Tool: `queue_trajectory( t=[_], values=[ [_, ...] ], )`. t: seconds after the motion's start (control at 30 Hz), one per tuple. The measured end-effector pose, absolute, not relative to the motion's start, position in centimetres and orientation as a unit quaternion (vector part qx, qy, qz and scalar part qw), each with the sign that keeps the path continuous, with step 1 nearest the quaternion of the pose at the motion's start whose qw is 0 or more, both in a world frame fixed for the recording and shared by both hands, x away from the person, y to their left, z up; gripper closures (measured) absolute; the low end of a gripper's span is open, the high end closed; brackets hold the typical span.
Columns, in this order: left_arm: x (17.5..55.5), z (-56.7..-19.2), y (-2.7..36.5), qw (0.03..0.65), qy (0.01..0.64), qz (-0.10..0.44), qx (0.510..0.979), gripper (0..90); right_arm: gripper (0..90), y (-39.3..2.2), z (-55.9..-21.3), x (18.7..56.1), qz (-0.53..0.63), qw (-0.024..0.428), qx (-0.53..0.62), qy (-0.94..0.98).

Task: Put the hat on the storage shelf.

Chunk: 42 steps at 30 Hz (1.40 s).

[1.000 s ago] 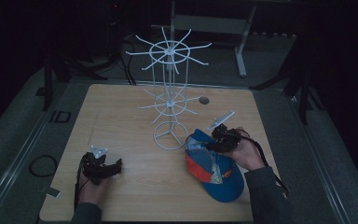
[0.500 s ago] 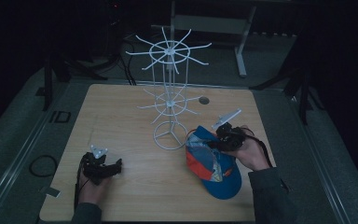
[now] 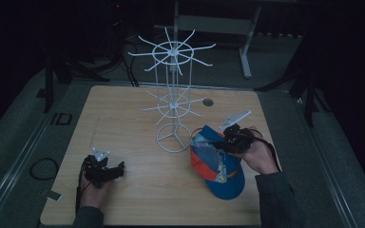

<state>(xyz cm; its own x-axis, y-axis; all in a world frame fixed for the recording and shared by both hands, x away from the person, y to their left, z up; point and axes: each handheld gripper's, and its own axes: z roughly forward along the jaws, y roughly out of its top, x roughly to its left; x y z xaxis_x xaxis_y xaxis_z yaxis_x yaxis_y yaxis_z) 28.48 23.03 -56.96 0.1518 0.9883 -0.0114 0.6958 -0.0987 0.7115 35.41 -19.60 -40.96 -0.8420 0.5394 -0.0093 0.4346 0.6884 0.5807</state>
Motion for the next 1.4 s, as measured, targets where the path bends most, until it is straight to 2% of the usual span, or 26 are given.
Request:
queue_trajectory(
  t=[0.9, 1.4],
  values=[
    [28.5, -57.0, 23.0, 0.296, 0.603, 0.247, 0.698, 14.7, 88.4, -21.4, -37.9, 34.8, 0.331, 0.131, 0.274, 0.893],
    [28.5, -57.0, 23.0, 0.296, 0.603, 0.247, 0.698, 14.7, 88.4, -22.0, -36.9, 34.3, 0.348, 0.137, 0.272, 0.887]
  ],
)
